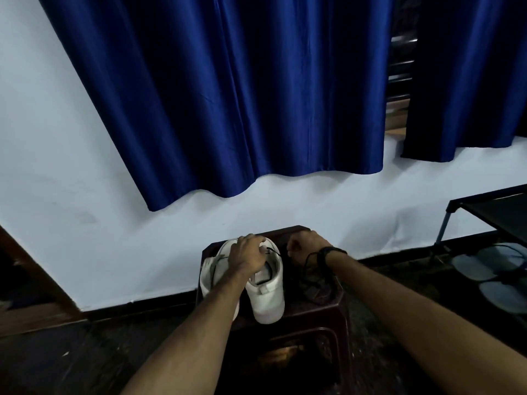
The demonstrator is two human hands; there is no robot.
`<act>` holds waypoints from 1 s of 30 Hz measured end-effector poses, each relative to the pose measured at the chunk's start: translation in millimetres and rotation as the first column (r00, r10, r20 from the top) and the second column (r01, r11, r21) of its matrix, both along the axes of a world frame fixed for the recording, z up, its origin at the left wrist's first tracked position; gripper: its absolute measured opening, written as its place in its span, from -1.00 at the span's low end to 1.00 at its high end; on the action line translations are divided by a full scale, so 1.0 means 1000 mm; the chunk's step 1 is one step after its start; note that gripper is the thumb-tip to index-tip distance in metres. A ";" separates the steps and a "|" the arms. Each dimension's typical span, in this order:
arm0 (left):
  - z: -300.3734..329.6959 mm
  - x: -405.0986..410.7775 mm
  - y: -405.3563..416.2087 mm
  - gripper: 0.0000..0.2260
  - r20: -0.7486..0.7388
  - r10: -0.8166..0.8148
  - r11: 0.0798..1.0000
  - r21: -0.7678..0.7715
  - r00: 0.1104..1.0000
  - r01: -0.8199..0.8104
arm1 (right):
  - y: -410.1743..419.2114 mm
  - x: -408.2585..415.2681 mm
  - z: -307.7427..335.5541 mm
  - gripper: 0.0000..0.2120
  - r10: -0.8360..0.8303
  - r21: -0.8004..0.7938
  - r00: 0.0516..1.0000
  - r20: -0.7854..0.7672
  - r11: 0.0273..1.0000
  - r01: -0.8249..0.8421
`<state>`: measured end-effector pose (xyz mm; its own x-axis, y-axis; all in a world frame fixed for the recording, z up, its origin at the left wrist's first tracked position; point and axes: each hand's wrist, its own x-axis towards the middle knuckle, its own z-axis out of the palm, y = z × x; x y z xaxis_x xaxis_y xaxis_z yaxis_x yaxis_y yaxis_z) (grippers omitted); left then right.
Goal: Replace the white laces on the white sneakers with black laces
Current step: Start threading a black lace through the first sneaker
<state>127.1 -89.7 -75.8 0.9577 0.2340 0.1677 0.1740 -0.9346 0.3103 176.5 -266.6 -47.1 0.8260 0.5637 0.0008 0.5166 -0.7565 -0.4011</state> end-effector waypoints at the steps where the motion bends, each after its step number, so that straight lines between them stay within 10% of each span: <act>1: -0.002 0.003 0.000 -0.68 -0.018 -0.009 0.999 0.042 1.000 0.010 | 0.006 0.004 -0.005 -0.79 -0.043 0.072 0.999 0.021 0.997 0.041; 10: -0.015 0.003 0.007 -0.79 0.176 0.162 0.977 0.112 0.971 -0.183 | 0.042 0.030 -0.043 -0.75 -0.029 -0.006 0.980 -0.196 1.000 0.028; 14: -0.016 -0.002 0.009 -0.83 0.266 0.316 0.946 -0.009 0.911 -0.325 | 0.032 0.028 -0.039 -0.76 0.058 0.271 0.933 -0.355 0.962 0.044; 18: -0.014 -0.006 0.005 -0.83 0.236 0.465 0.885 -0.136 0.853 -0.445 | 0.013 0.024 -0.005 -0.65 0.331 0.650 0.627 -0.705 0.654 0.386; 21: -0.007 -0.009 0.006 -0.79 0.209 0.575 0.815 -0.224 0.791 -0.534 | -0.004 0.021 0.031 -0.68 0.281 0.667 0.738 -0.613 0.685 0.292; 24: 0.023 -0.004 -0.012 -0.71 0.431 0.257 0.929 -0.358 0.865 -0.098 | -0.007 0.010 0.056 -0.70 0.243 0.633 0.845 -0.476 0.762 0.137; 26: 0.053 -0.003 -0.030 -0.67 0.391 -0.015 0.765 -0.588 0.920 0.262 | -0.001 0.000 0.068 -0.66 0.235 0.650 0.877 -0.418 0.752 0.108; 30: 0.077 -0.012 -0.032 -0.62 0.327 -0.142 0.763 -0.565 0.934 0.314 | 0.000 -0.006 0.080 -0.68 0.164 0.700 0.891 -0.423 0.684 0.206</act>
